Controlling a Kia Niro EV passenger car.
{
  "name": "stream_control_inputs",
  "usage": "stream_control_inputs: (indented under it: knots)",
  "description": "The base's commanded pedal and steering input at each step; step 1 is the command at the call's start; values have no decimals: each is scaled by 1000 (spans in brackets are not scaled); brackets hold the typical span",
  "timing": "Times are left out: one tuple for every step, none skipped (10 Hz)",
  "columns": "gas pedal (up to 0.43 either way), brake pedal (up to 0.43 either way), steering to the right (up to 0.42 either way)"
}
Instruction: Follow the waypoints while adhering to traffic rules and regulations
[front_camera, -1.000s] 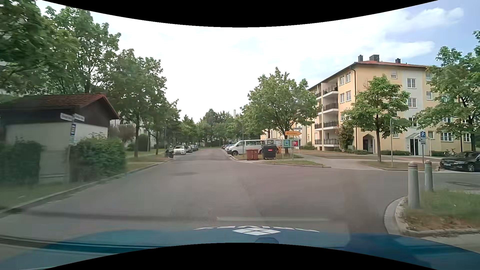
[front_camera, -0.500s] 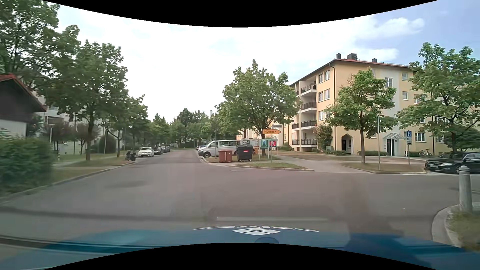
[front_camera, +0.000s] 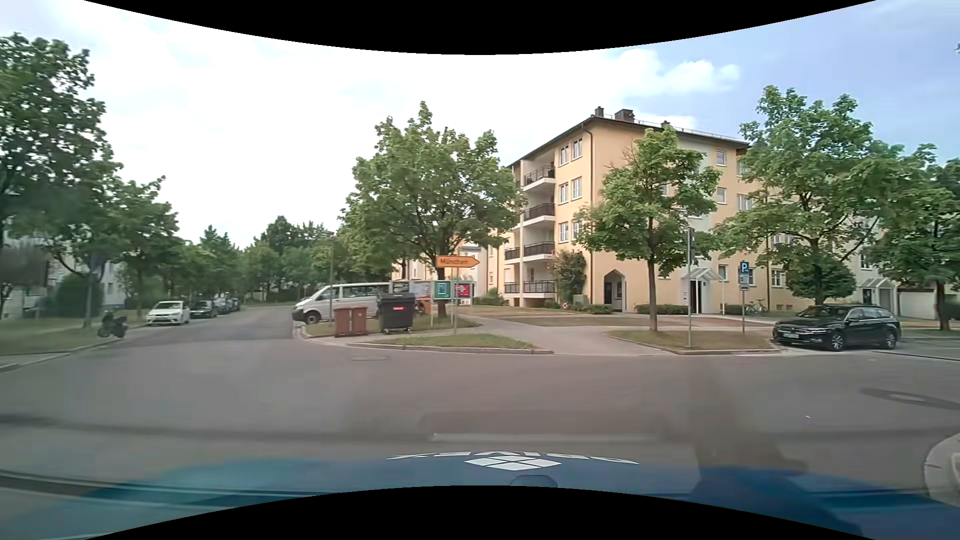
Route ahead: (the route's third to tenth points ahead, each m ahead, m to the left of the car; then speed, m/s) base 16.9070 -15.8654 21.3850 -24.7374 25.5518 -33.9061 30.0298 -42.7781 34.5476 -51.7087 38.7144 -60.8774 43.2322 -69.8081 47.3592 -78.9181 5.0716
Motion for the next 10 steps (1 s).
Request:
stream_control_inputs:
  knots:
    - [130,0,379]
    - [130,0,393]
    - [130,0,412]
    - [130,0,424]
    - [130,0,435]
    - [130,0,442]
    - [130,0,449]
    - [118,0,451]
    - [118,0,450]
    - [118,0,445]
